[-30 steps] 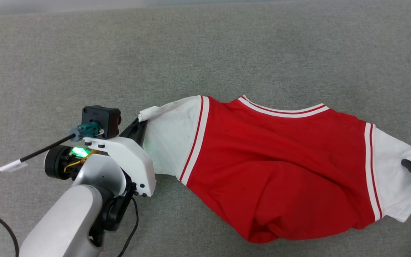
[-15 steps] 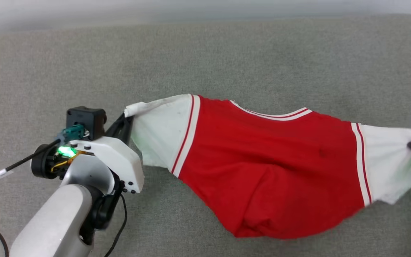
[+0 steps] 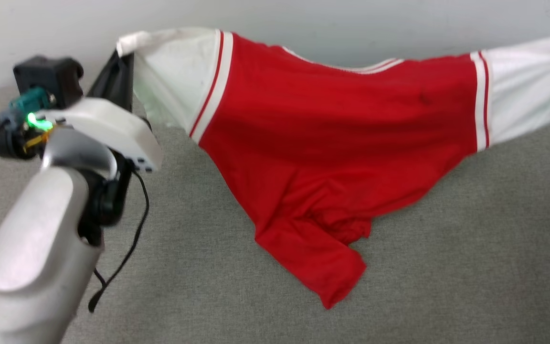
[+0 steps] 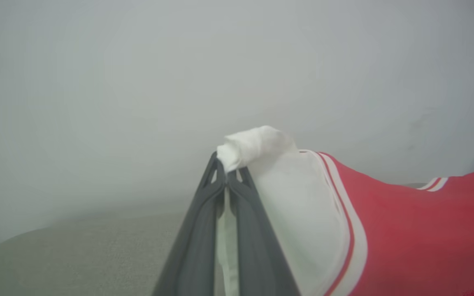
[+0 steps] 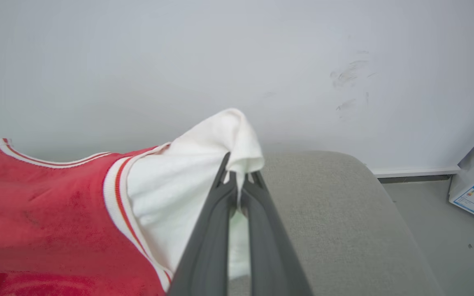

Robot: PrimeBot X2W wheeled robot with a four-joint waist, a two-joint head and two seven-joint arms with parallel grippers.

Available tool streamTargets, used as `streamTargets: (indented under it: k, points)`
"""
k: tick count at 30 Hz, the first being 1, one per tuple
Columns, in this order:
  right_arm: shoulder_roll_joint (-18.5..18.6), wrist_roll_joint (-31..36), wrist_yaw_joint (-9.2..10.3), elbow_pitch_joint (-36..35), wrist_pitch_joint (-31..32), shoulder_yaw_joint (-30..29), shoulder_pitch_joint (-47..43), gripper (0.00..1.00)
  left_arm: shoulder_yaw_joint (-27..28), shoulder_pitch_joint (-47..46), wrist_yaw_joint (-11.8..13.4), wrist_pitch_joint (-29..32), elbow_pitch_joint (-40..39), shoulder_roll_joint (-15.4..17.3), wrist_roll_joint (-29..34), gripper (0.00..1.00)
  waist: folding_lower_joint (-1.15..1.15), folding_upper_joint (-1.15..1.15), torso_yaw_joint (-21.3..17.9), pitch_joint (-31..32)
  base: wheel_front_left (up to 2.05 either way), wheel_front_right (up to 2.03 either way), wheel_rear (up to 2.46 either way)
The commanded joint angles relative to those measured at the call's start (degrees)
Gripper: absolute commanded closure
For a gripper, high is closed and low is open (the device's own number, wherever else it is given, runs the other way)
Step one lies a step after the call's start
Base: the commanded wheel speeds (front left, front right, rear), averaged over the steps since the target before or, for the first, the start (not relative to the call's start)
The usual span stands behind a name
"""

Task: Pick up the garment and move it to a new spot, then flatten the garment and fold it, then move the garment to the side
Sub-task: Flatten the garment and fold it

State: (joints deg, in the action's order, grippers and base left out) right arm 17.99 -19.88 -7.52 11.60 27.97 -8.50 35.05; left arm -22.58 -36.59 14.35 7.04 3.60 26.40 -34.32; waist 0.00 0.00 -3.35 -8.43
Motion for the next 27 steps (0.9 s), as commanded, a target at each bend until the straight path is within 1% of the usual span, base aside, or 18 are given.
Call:
streamTargets:
  k: [1,6,11,15,16,17,18,19,26,27]
  points:
    - [-0.1,-0.1,0.05,0.5,-0.7,0.4,2.9,1.0,0.5,-3.3,-0.9,-1.1,1.9,-0.1,0.3,1.0,0.0,0.0,0.2,-0.8,0.0,0.0,0.0]
    - [0.3,-0.5,0.05,3.0,-3.6,1.5,12.8,1.0,2.0,-13.9,-3.4,-5.5,8.4,-1.4,1.0,1.0,0.0,0.0,0.5,-4.3,0.0,0.0,0.0]
    - [1.1,-1.0,0.05,6.1,-7.2,2.5,24.2,1.0,3.4,-26.6,-5.1,-9.2,14.7,-2.2,2.4,1.0,0.0,0.0,0.3,-9.5,0.0,0.0,0.0]
    - [1.6,-1.4,0.05,8.5,-10.5,3.5,34.0,1.0,3.9,-36.8,-6.1,-11.1,19.2,-2.1,3.8,1.0,0.0,0.0,-0.1,-13.9,0.0,0.0,0.0]
    - [1.6,-1.4,0.05,8.5,-10.5,3.5,34.0,1.0,3.9,-36.8,-6.1,-11.1,19.2,-2.1,3.8,1.0,0.0,0.0,-0.1,-13.9,0.0,0.0,0.0]
    - [1.7,-1.5,0.05,9.0,-11.3,3.8,36.5,1.0,4.0,-39.3,-6.3,-11.4,20.2,-1.9,4.1,1.0,0.0,0.0,-0.3,-15.0,0.0,0.0,0.0]
    - [1.7,-1.7,0.05,10.2,-12.8,4.7,41.0,1.0,4.3,-43.8,-6.7,-12.3,21.8,-1.7,4.8,1.0,0.0,0.0,-0.7,-16.8,0.0,0.0,0.0]
    - [1.7,-1.7,0.05,10.2,-12.8,4.7,41.0,1.0,4.3,-43.8,-6.7,-12.3,21.8,-1.7,4.8,1.0,0.0,0.0,-0.7,-16.8,0.0,0.0,0.0]
    - [2.3,-3.0,0.05,14.7,-16.6,8.3,55.4,1.0,4.3,-55.8,-8.1,-12.6,25.7,-0.9,6.2,1.0,0.0,0.0,-1.8,-23.4,0.0,0.0,0.0]
    - [2.4,-3.5,0.05,16.3,-17.5,9.5,58.0,1.0,4.2,-58.1,-8.2,-12.8,26.7,-1.0,6.3,1.0,0.0,0.0,-1.9,-25.5,0.0,0.0,0.0]
